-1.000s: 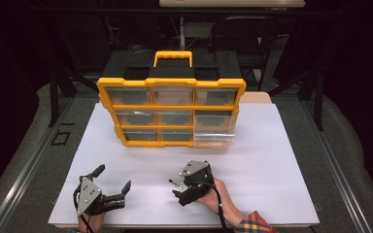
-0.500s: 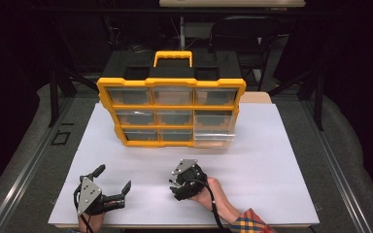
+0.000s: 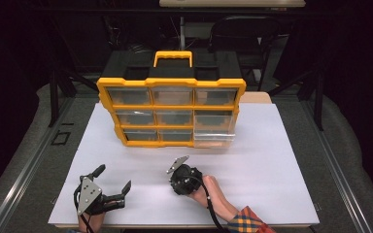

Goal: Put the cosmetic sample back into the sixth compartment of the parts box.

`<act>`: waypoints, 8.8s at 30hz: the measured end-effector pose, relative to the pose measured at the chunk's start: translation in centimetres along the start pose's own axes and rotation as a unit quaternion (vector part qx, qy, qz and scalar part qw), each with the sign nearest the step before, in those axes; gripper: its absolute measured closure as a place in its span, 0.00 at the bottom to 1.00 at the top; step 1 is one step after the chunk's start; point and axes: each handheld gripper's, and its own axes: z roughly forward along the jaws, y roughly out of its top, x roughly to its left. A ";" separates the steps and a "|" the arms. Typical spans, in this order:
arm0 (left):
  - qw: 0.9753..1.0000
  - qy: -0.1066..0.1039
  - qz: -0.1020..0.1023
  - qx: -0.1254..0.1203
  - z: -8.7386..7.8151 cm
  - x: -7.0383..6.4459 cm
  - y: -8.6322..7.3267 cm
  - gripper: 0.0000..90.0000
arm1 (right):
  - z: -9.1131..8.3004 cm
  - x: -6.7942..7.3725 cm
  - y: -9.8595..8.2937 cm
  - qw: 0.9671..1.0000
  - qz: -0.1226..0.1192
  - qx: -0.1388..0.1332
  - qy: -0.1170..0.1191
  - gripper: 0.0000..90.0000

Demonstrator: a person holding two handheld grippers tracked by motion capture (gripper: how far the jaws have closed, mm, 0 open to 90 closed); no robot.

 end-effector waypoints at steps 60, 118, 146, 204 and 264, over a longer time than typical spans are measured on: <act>1.000 0.001 0.001 0.001 -0.1 0.1 0.0 0.00 | -3.3 -2.3 0.1 0.998 0.001 0.055 0.018 0.90; 1.000 -0.003 0.004 0.004 0.0 0.0 0.1 0.00 | -8.3 -6.1 -4.7 0.998 0.023 0.050 -0.021 0.90; 1.000 -0.002 0.005 0.006 0.1 -0.1 0.1 0.00 | -11.1 -9.5 -8.8 0.995 0.071 0.055 -0.034 0.90; 1.000 0.001 0.007 0.004 0.0 -0.2 0.1 0.00 | -13.7 -15.8 -9.6 0.986 0.124 0.085 -0.072 0.90; 1.000 -0.002 0.012 0.005 0.1 -0.2 0.1 0.00 | -18.7 -18.6 -2.3 0.984 0.066 0.132 -0.100 0.90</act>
